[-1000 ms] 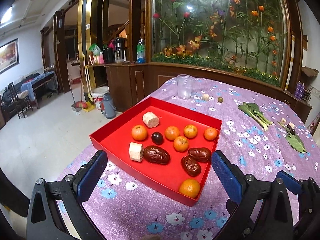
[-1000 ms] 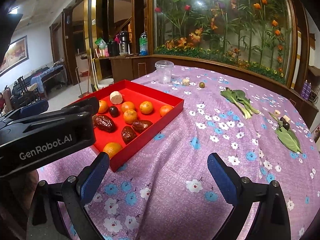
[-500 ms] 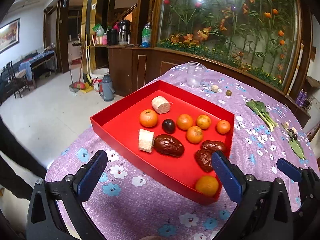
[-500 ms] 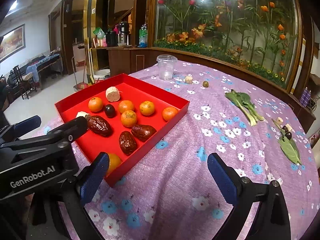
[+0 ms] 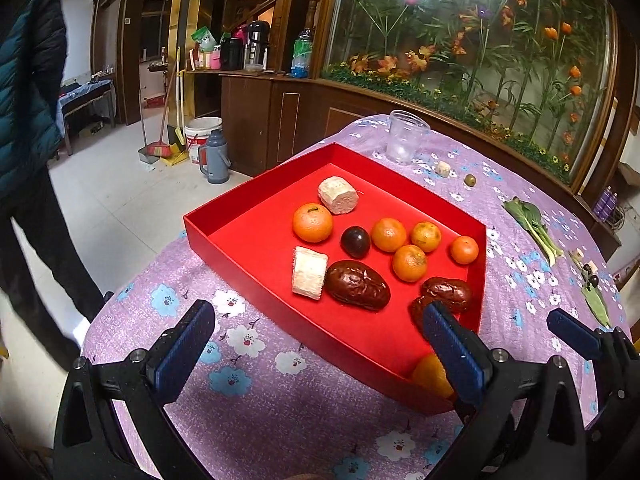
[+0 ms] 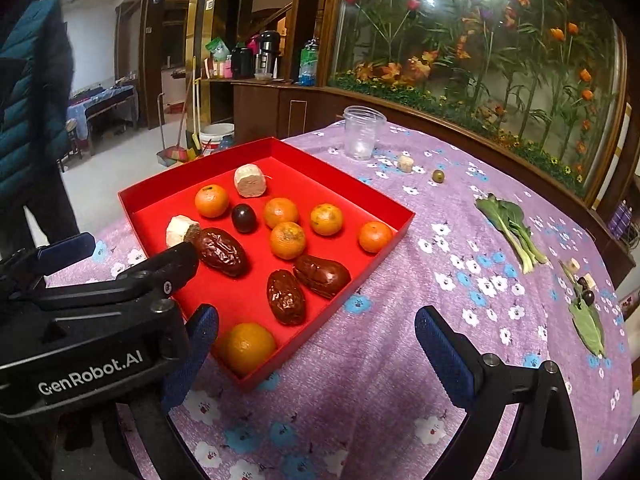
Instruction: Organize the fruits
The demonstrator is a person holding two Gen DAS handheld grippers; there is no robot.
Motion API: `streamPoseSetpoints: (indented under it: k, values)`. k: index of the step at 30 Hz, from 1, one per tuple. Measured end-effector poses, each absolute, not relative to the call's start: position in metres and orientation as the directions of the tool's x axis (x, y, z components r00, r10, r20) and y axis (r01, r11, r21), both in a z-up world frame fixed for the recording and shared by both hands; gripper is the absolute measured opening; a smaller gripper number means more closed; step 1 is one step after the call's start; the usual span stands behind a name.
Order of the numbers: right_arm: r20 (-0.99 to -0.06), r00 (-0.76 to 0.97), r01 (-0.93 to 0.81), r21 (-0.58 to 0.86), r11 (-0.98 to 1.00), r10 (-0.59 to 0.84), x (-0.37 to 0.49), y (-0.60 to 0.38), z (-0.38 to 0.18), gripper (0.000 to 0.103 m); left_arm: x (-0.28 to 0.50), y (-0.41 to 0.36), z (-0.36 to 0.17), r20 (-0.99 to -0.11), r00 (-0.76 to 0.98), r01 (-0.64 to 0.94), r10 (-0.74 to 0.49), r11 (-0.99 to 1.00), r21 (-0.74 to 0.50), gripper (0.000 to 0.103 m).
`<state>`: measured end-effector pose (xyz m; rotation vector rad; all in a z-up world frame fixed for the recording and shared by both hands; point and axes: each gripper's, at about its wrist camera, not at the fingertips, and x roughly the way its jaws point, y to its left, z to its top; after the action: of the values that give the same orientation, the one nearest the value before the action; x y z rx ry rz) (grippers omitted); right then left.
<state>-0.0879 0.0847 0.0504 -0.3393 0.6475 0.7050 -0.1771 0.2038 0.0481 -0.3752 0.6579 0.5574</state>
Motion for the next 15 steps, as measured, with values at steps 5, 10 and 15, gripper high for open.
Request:
streamPoseSetpoints:
  k: [5,10,15]
  values:
    - [-0.656,0.576,-0.694,-0.076,0.716,0.489,-0.0866,0.0869,0.0488,0.101,-0.1743,0.2048,0.0466,-0.668,0.651,-0.594,0.36,0.79,-0.153,0.103]
    - [-0.659,0.571,-0.694,-0.069,0.716,0.49,-0.0848,0.0877,0.048,0.101,-0.1735,0.2036,0.0467,-0.665,0.654,-0.589,0.36,0.794,-0.149,0.103]
    - [-0.662,0.565,-0.696,-0.061,0.716,0.492,-0.0834,0.088,0.047,0.101,-0.1727,0.1984,0.0509,-0.662,0.65,-0.587,0.373,0.8,-0.125,0.103]
